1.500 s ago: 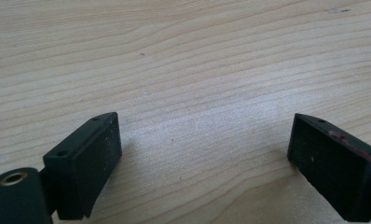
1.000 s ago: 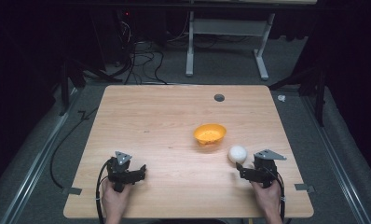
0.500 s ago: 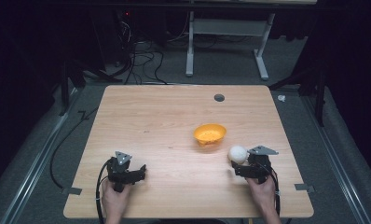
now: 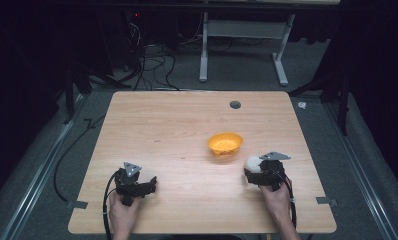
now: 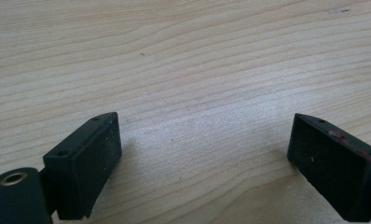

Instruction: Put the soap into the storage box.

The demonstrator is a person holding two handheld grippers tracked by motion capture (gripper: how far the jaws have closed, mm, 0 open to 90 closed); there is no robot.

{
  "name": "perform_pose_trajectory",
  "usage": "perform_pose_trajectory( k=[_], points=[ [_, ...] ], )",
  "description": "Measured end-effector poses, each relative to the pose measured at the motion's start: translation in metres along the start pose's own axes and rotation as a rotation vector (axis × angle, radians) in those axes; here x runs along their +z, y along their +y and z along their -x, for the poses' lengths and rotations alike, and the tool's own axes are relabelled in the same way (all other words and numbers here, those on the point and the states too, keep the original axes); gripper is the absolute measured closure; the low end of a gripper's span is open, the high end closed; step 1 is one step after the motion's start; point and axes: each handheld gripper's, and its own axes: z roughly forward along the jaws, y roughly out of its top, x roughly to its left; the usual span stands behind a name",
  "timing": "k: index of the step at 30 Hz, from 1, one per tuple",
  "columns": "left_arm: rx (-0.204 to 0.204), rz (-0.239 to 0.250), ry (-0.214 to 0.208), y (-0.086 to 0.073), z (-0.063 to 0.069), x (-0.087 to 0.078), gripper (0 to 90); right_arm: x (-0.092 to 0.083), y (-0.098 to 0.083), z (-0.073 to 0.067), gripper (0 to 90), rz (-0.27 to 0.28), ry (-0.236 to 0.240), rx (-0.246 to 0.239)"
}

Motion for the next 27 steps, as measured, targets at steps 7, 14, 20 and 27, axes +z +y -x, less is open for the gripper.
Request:
perform_pose_trajectory(
  k=[7, 14, 20, 27],
  points=[
    [0.0, 0.0, 0.0, 0.0, 0.0, 0.0, 10.0, 0.0057, -0.0003, 0.0014, 22.5, -0.016, -0.007, 0.01],
    [0.0, 0.0, 0.0, 0.0, 0.0, 0.0, 10.0, 0.0071, -0.0007, 0.0014, 22.9, -0.01, -0.008, 0.012],
    [0.0, 0.001, 0.001, 0.0, 0.0, 0.0001, 10.0, 0.0071, -0.0006, 0.0011, 23.3, -0.01, -0.011, 0.014],
    [0.0, 0.0, 0.001, 0.0, 0.0, 0.0001, 10.0, 0.0066, -0.0002, 0.0011, 23.7, -0.011, -0.007, 0.022]
  ],
)
